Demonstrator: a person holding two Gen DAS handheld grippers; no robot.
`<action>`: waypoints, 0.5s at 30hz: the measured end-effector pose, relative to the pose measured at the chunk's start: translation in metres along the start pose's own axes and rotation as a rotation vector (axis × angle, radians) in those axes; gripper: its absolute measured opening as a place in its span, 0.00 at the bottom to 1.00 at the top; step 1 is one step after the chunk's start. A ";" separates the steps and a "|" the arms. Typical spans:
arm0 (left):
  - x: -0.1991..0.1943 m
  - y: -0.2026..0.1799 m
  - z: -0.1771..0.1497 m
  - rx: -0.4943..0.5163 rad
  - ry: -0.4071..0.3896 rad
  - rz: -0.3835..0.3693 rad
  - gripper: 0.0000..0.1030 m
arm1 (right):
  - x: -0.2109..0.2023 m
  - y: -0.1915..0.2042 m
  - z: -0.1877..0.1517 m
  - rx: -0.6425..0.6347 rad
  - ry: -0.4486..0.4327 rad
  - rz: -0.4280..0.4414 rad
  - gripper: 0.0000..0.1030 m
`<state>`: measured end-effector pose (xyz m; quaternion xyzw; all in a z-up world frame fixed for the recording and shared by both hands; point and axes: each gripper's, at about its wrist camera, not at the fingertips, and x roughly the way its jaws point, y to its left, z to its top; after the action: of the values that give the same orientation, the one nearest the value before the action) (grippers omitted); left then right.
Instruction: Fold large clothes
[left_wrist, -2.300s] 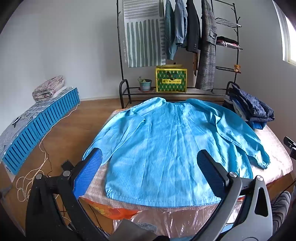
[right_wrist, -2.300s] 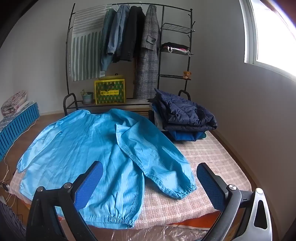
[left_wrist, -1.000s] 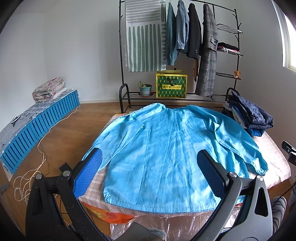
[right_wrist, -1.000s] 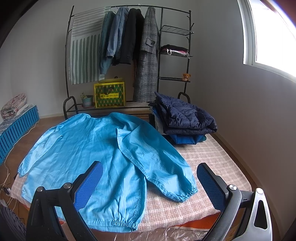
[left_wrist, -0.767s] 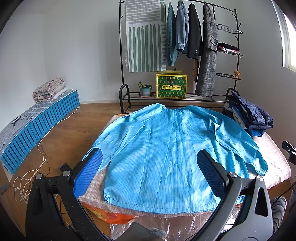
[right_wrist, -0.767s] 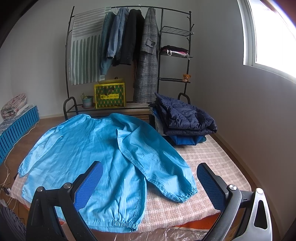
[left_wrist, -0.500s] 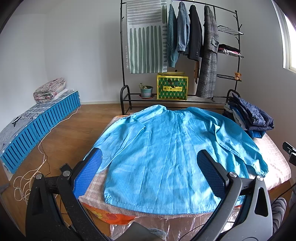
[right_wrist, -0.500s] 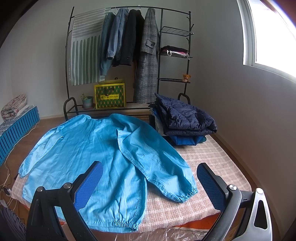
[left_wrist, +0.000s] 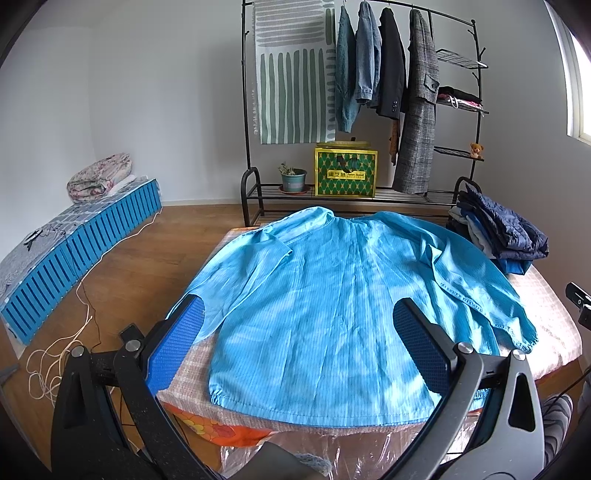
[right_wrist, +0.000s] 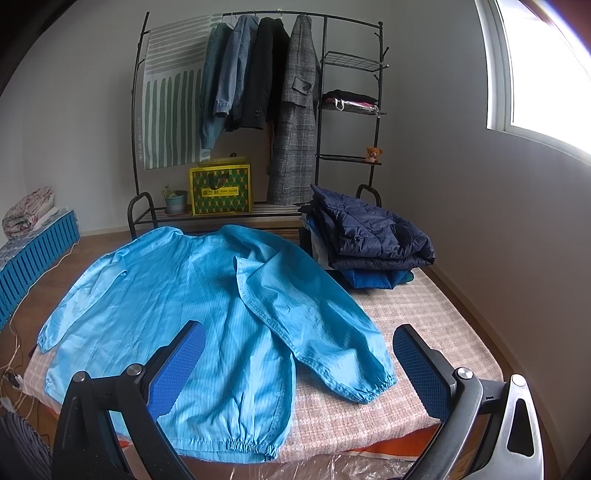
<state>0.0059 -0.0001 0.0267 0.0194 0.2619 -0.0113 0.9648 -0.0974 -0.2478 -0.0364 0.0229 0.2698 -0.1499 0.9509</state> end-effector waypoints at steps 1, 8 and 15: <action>0.000 0.000 0.000 0.000 0.000 0.000 1.00 | 0.000 0.001 0.001 -0.001 0.000 0.001 1.00; 0.002 0.006 -0.001 -0.003 0.004 0.001 1.00 | 0.004 0.005 -0.001 -0.007 0.006 0.005 1.00; 0.004 0.018 -0.005 -0.010 0.005 0.005 1.00 | 0.007 0.010 -0.002 -0.015 0.006 0.006 1.00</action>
<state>0.0079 0.0185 0.0211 0.0153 0.2642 -0.0075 0.9643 -0.0895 -0.2400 -0.0419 0.0169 0.2738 -0.1449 0.9507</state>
